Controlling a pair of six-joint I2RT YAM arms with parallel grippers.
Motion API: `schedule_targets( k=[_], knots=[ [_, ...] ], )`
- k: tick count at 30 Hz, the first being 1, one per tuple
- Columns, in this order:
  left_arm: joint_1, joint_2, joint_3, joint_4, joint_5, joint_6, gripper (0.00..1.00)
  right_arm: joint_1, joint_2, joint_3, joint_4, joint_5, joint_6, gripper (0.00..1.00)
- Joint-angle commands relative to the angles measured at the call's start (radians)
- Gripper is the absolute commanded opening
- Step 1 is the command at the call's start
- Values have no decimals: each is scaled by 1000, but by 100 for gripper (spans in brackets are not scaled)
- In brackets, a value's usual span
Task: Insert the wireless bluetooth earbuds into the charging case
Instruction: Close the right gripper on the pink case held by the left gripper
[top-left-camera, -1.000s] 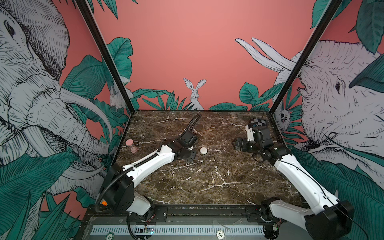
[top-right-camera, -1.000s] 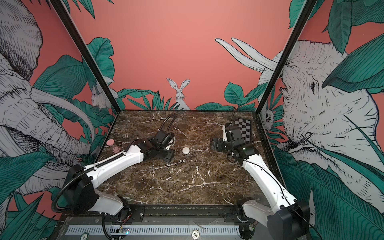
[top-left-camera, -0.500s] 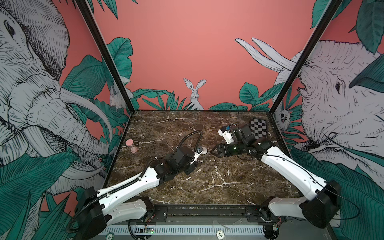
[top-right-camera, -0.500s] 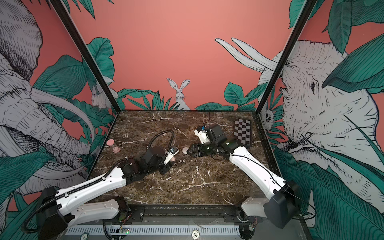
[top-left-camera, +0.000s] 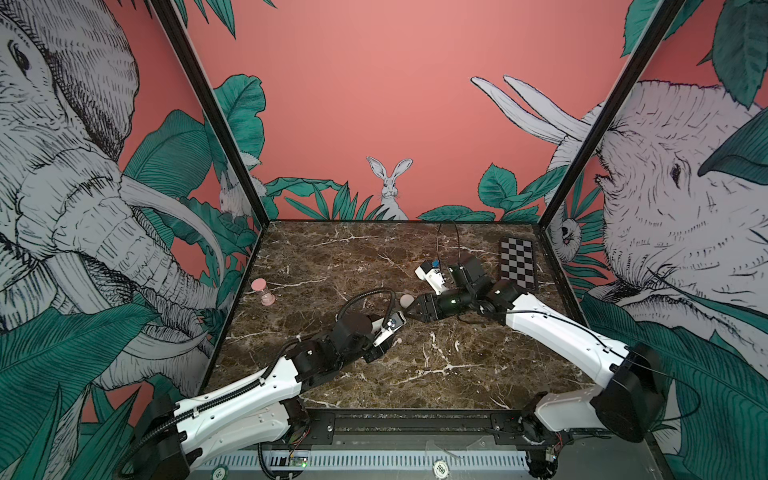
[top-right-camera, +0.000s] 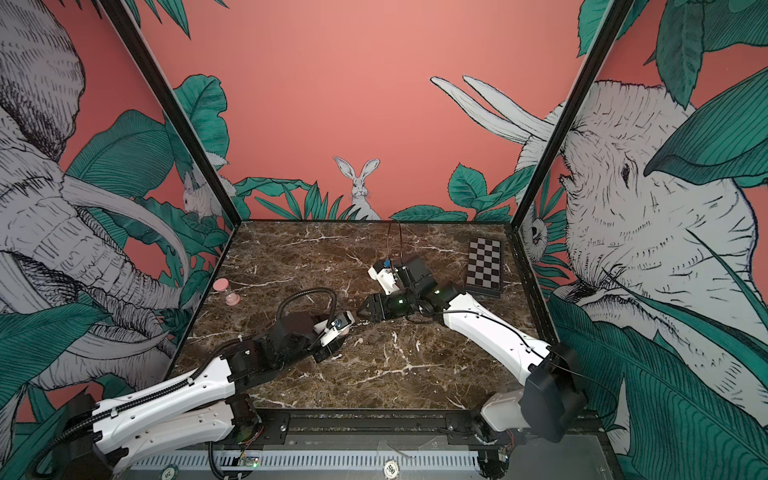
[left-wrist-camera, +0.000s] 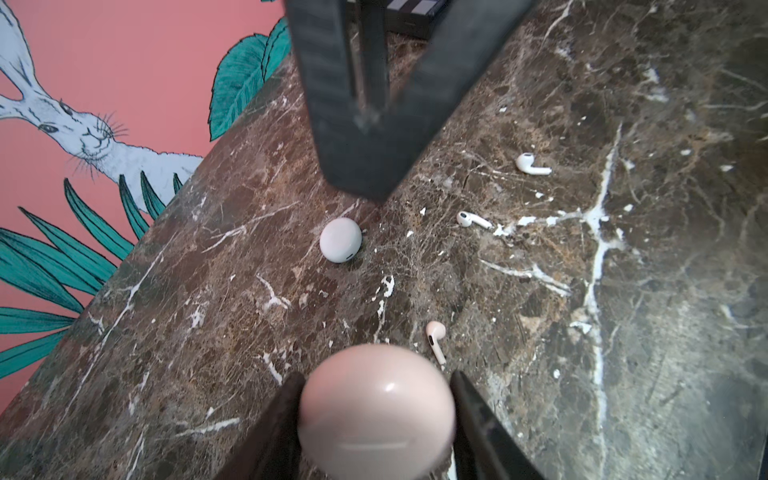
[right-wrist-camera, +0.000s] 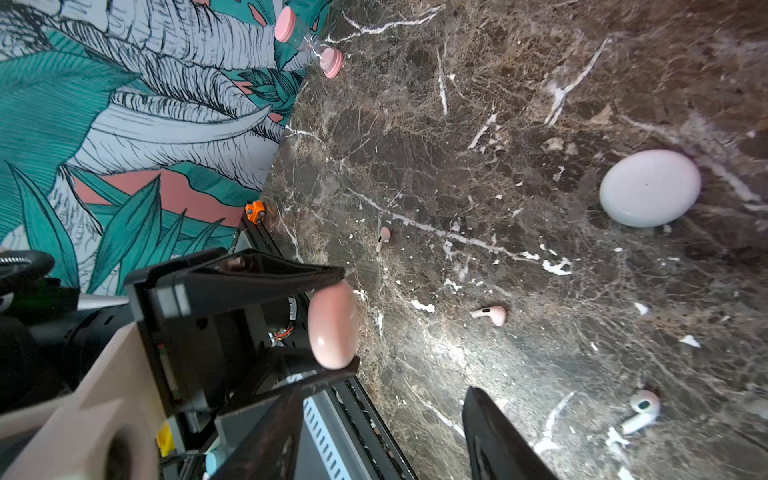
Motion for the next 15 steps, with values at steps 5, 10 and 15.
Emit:
schedule_targets(
  k=[5, 10, 15],
  knots=[
    [-9, -9, -24, 55, 57, 28, 0, 65, 52, 0, 102, -27, 26, 55],
    [-11, -3, -25, 56, 59, 32, 0, 86, 69, 1, 119, -38, 36, 52],
    [-12, 12, -17, 55, 32, 32, 0, 103, 81, 1, 127, -55, 43, 50]
  ],
)
